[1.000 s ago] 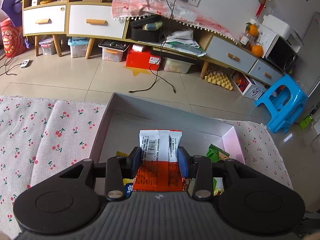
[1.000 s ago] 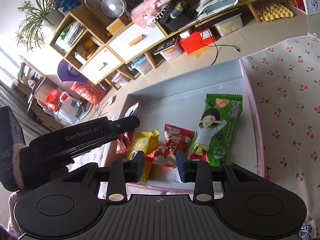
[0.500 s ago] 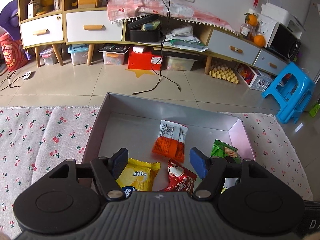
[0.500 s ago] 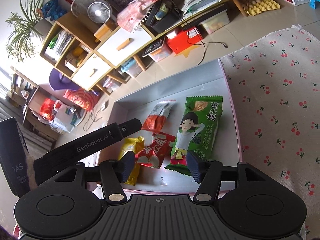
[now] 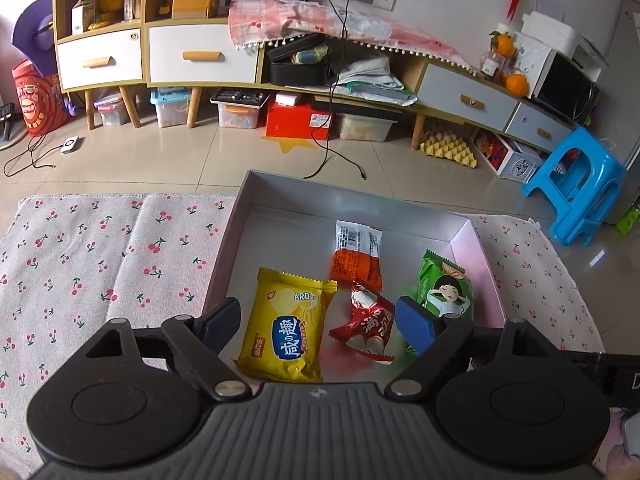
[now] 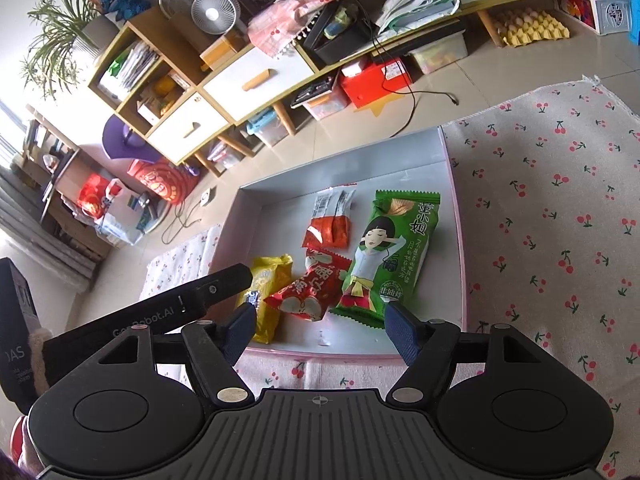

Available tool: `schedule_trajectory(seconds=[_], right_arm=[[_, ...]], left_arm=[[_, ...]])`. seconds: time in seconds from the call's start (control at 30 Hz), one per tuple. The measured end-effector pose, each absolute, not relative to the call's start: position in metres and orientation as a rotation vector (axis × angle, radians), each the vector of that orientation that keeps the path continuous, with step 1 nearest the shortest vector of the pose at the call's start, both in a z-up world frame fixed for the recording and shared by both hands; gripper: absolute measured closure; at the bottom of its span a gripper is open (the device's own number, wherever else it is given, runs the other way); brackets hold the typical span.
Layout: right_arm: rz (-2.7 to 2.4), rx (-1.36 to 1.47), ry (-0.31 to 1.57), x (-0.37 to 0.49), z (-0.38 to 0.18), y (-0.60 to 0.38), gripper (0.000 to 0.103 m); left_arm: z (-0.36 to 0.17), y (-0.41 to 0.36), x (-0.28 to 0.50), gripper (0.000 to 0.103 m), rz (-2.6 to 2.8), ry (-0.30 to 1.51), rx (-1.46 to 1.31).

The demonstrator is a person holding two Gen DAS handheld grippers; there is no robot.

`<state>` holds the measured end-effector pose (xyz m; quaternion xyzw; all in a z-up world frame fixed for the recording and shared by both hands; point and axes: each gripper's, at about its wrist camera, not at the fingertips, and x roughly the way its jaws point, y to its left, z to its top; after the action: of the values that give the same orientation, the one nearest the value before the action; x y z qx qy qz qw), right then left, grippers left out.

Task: Organize snacks
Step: 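Open both tools to release the packets into the pink box, then withdraw both tools back toward the remaining snack pile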

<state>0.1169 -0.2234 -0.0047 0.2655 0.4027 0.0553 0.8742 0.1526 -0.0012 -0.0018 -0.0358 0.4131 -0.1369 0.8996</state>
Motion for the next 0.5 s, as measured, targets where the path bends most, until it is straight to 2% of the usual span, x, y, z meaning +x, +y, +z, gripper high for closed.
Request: schedule_trajectory(seconds=[0.2,0.4,0.5], right_arm=[[0.126,0.535,0.835,0.100,0.007,-0.227,0.023],[0.142,0.497,0.829,0.081,0.014,-0.226,0.021],[0.146,0.464,0.828,0.071,0.016,-0.224,0.016]], left_arm=[[0.005,0.011,0.129,0.008,-0.290,0.851,-0.072],[0.008,0.024,0.107,0.003,-0.282,0.857,-0.030],[0.006,0.033,0.097,0.001,-0.274,0.863,-0.035]])
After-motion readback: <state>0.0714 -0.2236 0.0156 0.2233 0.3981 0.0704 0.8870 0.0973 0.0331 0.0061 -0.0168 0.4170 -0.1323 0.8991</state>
